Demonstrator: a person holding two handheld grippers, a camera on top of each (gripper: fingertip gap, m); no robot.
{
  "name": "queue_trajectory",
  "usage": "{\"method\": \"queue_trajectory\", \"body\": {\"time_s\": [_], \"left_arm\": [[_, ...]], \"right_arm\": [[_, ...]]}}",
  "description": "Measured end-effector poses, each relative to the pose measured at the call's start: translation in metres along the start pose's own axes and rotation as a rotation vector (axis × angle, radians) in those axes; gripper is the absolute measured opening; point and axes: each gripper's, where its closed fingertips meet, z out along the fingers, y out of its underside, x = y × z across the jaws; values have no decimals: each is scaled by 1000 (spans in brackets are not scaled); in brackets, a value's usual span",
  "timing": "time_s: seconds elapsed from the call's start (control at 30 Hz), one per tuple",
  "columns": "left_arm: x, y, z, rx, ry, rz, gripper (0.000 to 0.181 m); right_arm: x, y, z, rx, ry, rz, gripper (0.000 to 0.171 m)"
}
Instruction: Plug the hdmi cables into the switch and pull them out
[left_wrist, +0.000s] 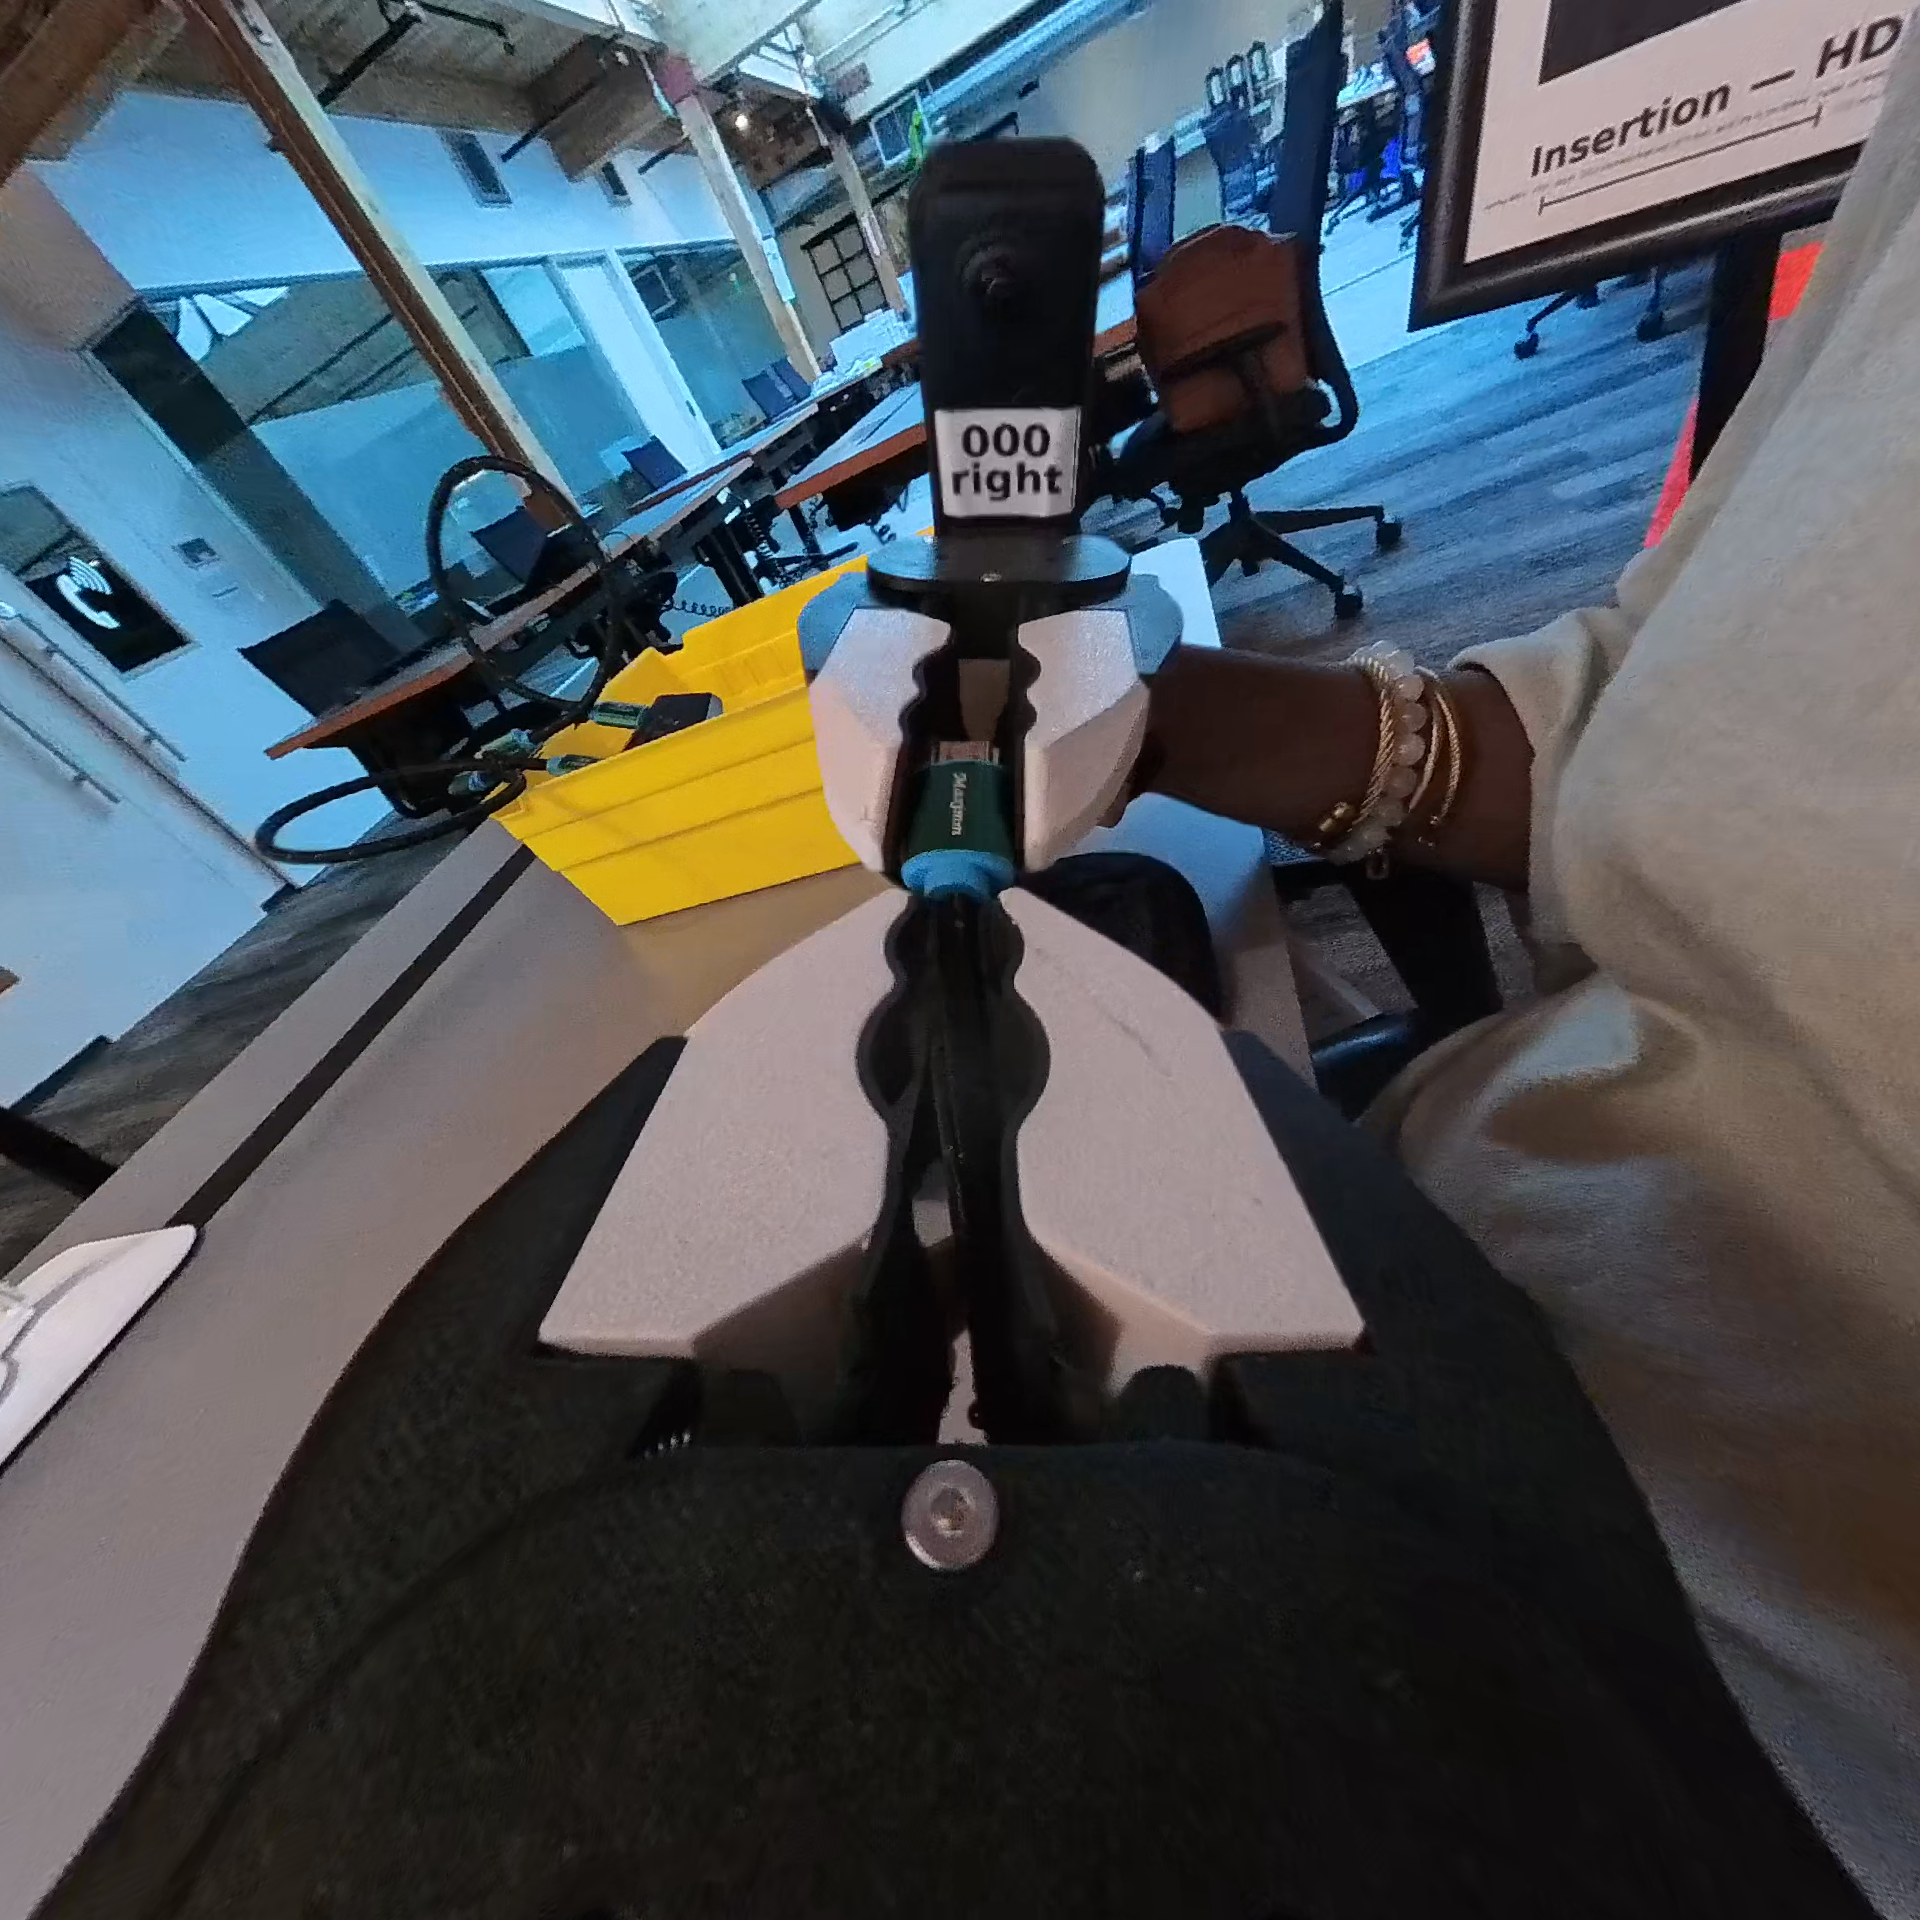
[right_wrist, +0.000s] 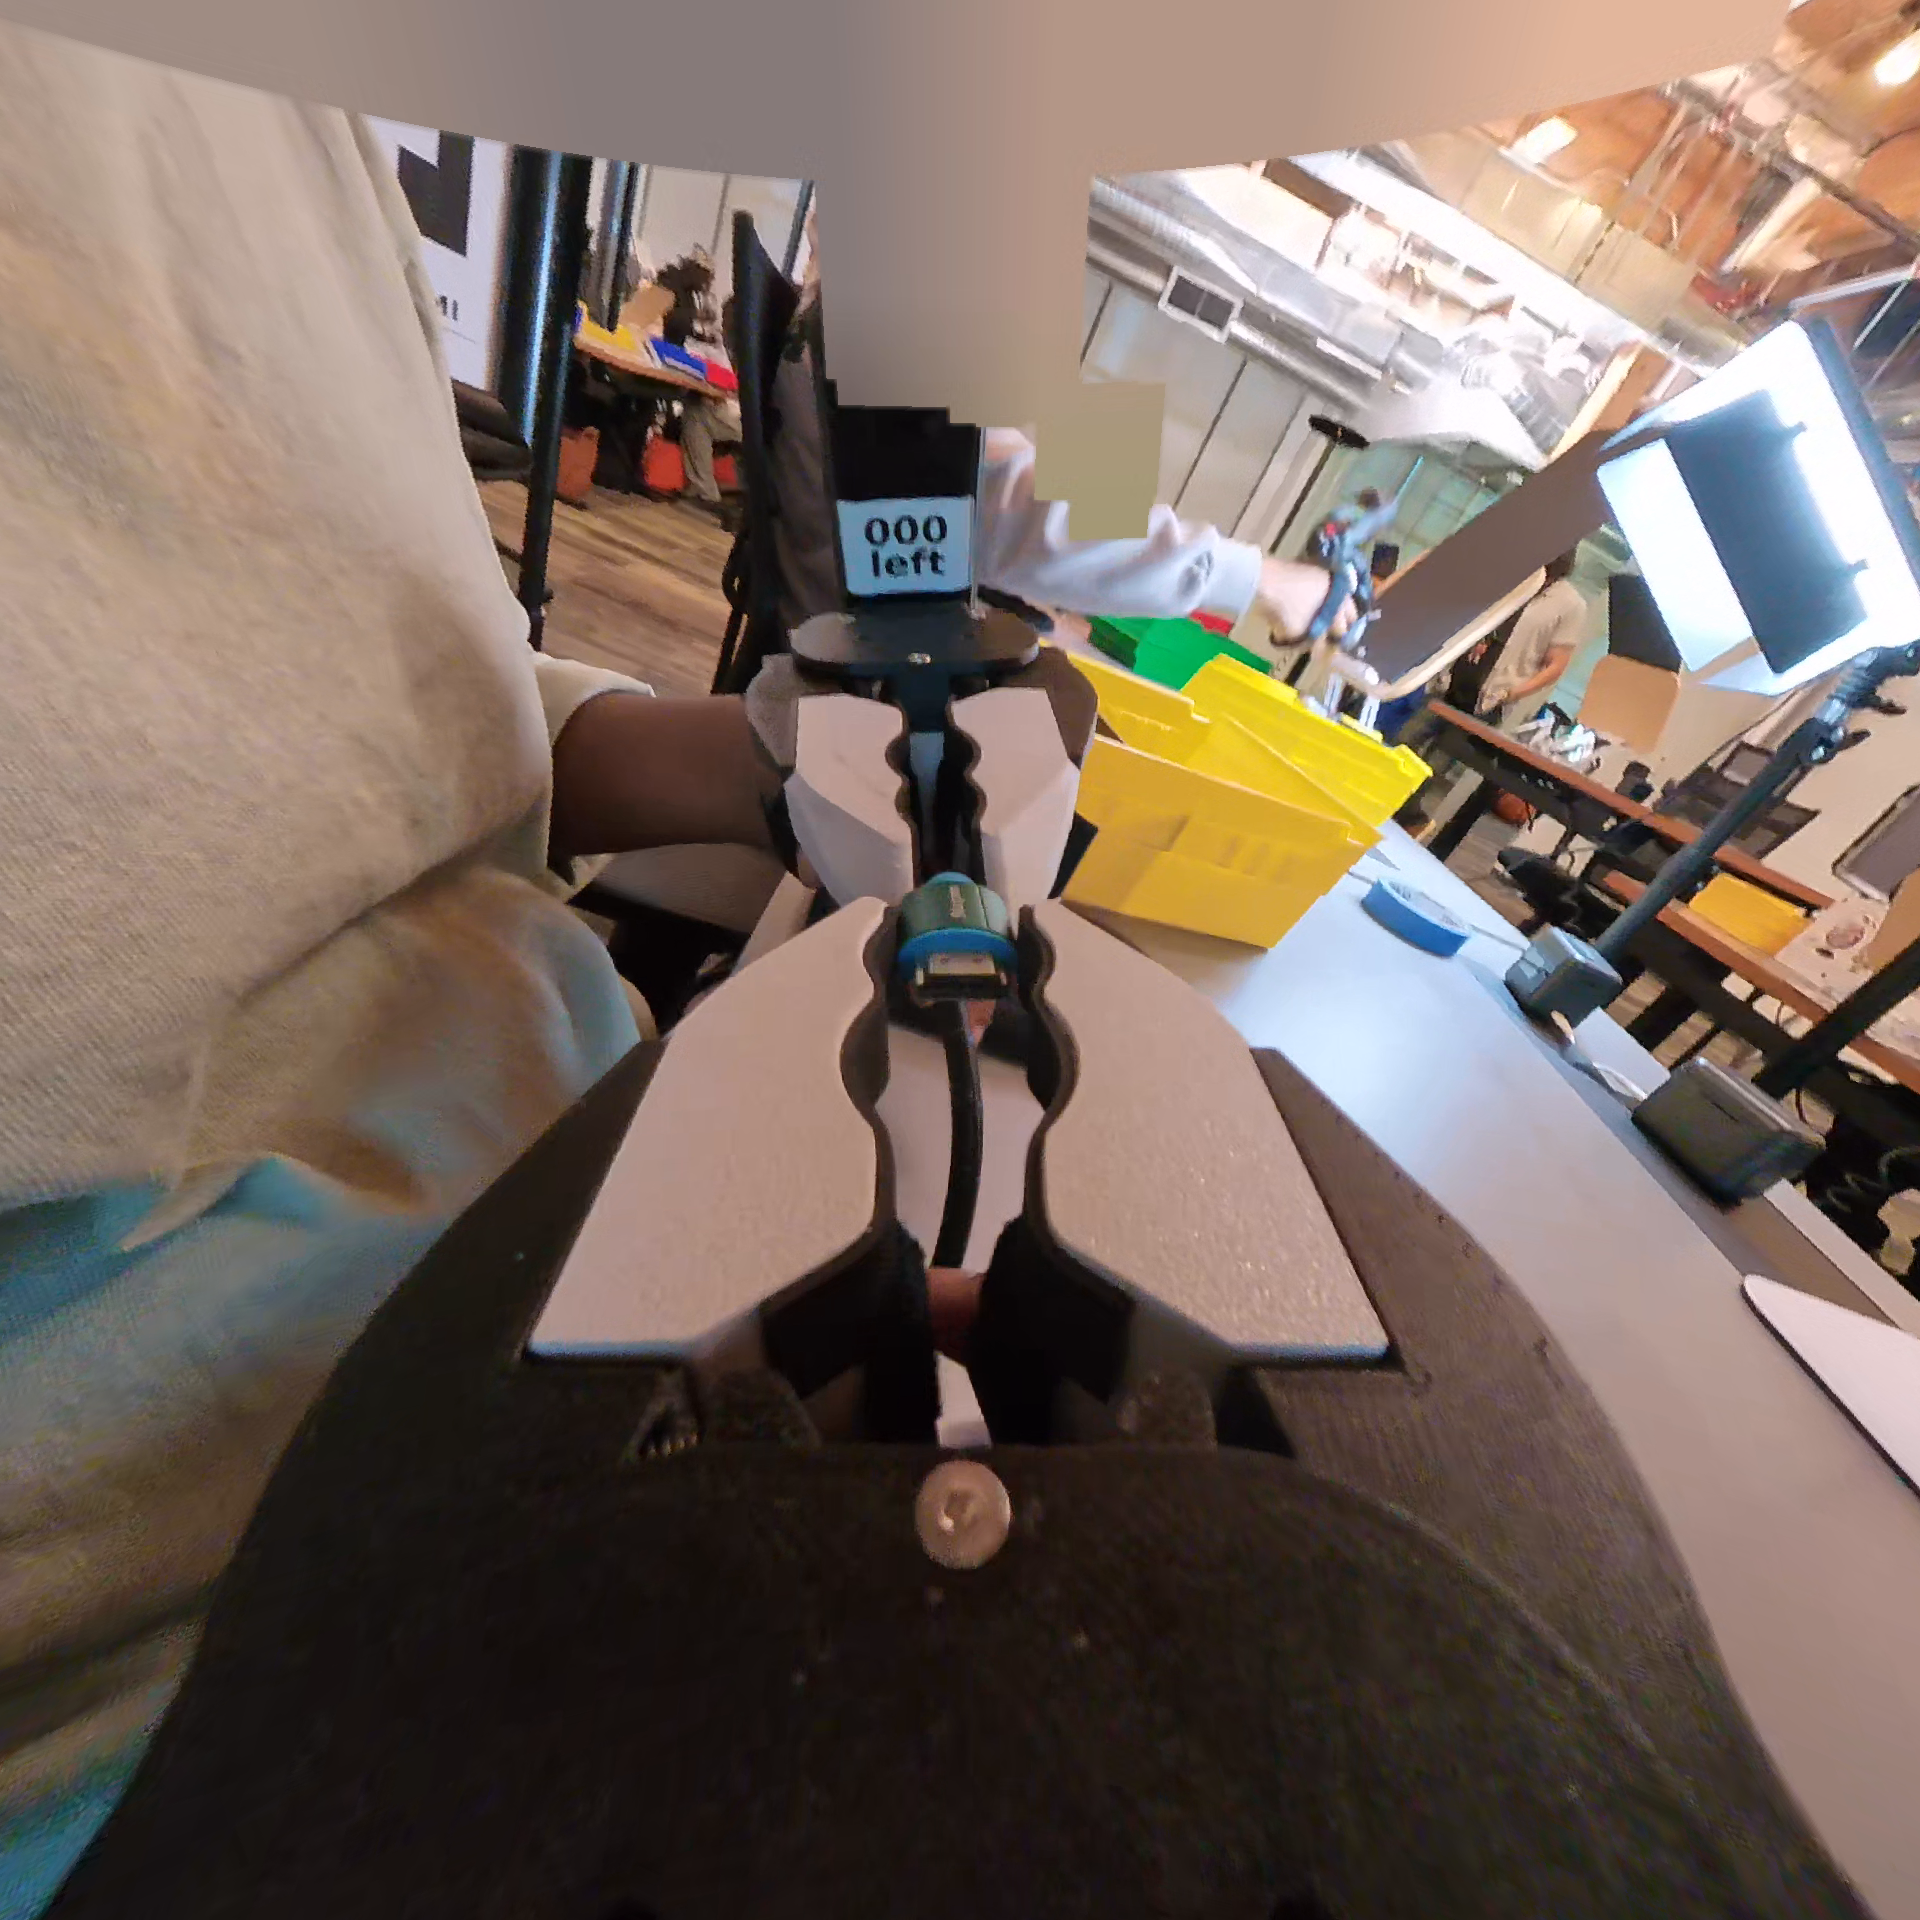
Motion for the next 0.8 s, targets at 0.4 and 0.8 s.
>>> {"method": "queue_trajectory", "body": {"time_s": [0.4, 0.8], "left_arm": [[-5, 6, 0, -36, -42, 7, 11], [3, 6, 5, -35, 6, 37, 36]], "right_arm": [[6, 3, -15, -122, 63, -40, 20], [2, 0, -16, -67, 25, -19, 19]]}}
